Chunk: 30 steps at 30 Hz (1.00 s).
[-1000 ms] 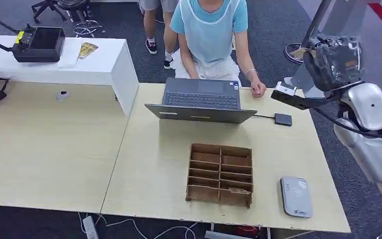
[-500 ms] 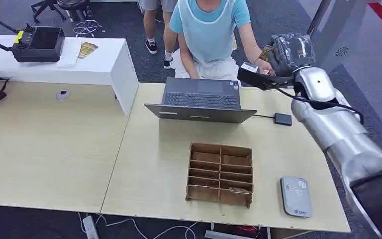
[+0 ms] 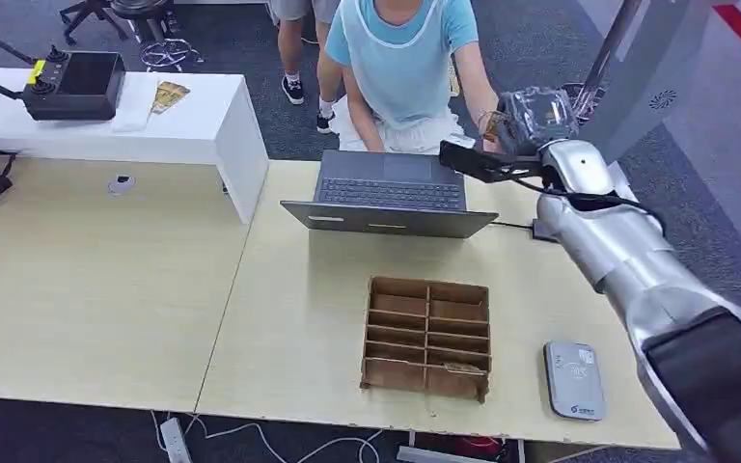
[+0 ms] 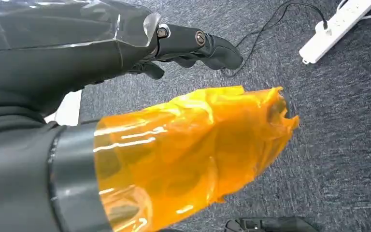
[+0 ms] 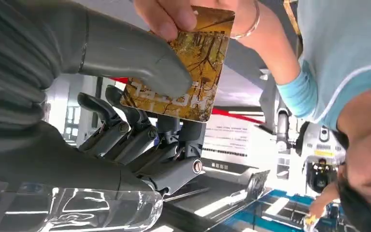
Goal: Pass the card to the sensor for recognition and then transmit it.
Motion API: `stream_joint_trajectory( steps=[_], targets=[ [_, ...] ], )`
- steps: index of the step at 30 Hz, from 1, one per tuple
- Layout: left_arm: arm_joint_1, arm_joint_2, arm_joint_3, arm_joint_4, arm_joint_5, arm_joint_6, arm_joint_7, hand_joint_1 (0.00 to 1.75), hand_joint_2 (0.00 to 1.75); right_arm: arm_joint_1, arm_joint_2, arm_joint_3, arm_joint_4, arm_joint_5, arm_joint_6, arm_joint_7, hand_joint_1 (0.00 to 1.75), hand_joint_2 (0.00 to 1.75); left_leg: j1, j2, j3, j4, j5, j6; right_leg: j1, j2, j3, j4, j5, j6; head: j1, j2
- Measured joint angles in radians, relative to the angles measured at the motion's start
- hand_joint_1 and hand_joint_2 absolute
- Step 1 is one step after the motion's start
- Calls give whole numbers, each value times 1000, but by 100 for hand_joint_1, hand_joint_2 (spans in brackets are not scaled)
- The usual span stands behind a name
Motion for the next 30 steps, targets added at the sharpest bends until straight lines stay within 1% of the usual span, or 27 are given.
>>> stream_joint_trajectory(
  steps=[4,9,10,11,15,19,22,26,30],
  targets=[
    [0,0,-1,2,0,-1,-23,0,0,-1,12,7,25,3,-11,-1,175,175,0,0,0,0,0,0,0,0,0,0,0,0,0,0],
    [0,-1,-1,7,0,-1,-22,0,0,-4,19,15,46,1,0,-2,175,175,0,0,0,0,0,0,0,0,0,0,0,0,0,0],
    [0,-1,-1,7,0,-1,-21,0,0,-4,19,16,48,2,-3,-2,56,175,0,0,0,0,0,0,0,0,0,0,0,0,0,0],
    [0,-1,-1,8,0,-1,-20,0,0,-4,19,17,50,2,-6,-2,0,175,0,0,0,0,0,0,0,0,0,0,0,0,0,0],
    [0,-1,-4,8,0,-1,-19,0,0,-3,19,21,55,-4,-15,-1,0,175,0,0,0,0,0,0,0,0,-1,0,0,0,0,0],
    [0,-1,-5,9,0,-1,-14,0,0,-3,13,18,57,-50,-56,13,0,175,0,0,0,0,0,0,0,0,-1,0,0,0,0,0],
    [0,-1,-5,10,0,-1,-13,0,0,-1,-5,1,59,-92,-83,9,0,175,0,0,0,0,0,0,0,0,-1,0,0,0,0,0],
    [0,-1,-5,10,0,-1,-9,0,0,14,-46,-45,59,-150,-137,-12,0,175,0,0,-1,1,0,0,0,0,-1,0,0,0,0,0],
    [1,-1,-5,10,0,-1,-8,0,0,26,-75,-74,59,-158,-146,-18,0,175,0,0,-1,1,0,0,0,0,-2,-1,0,0,0,0]
  ],
)
